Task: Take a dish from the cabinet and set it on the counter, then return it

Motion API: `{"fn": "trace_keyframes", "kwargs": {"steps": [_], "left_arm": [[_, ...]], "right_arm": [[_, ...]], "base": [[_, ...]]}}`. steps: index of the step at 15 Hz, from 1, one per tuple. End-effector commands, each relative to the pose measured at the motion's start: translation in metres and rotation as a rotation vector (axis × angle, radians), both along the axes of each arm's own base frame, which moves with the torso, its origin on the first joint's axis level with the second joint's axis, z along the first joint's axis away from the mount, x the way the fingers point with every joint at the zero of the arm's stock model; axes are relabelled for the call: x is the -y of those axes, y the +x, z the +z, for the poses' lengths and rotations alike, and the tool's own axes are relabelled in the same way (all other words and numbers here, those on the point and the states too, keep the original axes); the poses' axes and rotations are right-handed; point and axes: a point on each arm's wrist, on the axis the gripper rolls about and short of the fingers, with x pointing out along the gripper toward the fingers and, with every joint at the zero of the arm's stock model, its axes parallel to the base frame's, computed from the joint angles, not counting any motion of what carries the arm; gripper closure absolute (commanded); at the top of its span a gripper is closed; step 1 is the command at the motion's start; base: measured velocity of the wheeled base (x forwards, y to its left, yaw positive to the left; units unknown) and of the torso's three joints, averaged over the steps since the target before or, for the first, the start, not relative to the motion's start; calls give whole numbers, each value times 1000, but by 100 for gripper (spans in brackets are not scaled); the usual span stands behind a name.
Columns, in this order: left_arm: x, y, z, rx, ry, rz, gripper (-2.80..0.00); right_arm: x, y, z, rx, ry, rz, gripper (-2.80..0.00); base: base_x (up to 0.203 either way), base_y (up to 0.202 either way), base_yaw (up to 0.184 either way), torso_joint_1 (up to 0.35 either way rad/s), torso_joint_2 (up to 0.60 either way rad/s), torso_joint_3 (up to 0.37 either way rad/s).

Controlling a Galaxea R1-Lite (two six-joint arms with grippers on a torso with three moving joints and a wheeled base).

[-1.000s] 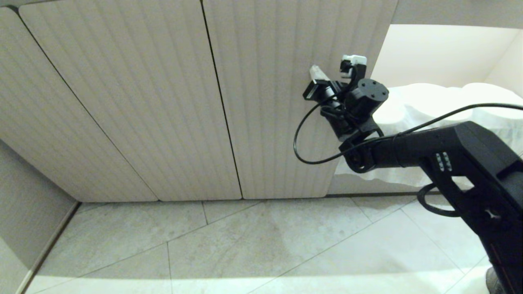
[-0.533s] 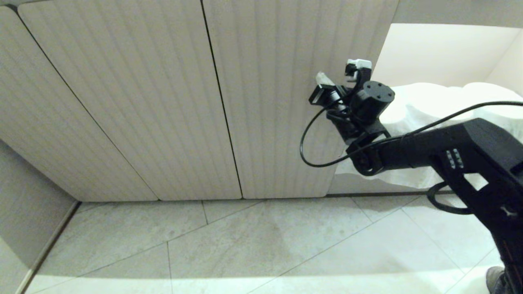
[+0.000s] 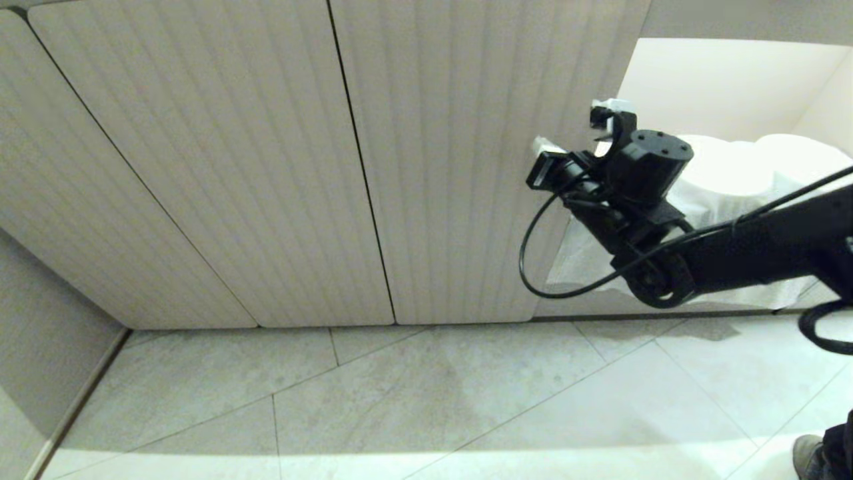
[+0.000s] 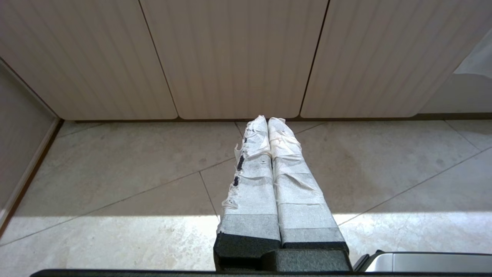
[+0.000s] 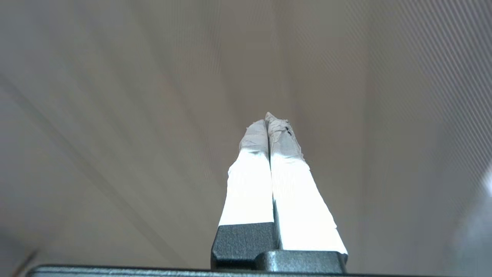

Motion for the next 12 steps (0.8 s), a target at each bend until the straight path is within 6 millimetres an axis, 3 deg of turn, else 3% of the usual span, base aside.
{"fn": "trace_keyframes", "kwargs": {"steps": [1, 7, 12], "left_arm": [[0, 0, 0, 1, 0, -1, 0], [0, 0, 0, 0, 0, -1, 0], [0, 0, 0, 0, 0, -1, 0]], "right_arm": [[15, -36, 17, -25, -8, 2, 0], [43, -95, 12, -309, -80, -2, 0], [83, -140, 3, -474, -92, -72, 0]], "base": [[0, 0, 0, 0, 0, 0], [0, 0, 0, 0, 0, 0], [0, 0, 0, 0, 0, 0]]}}
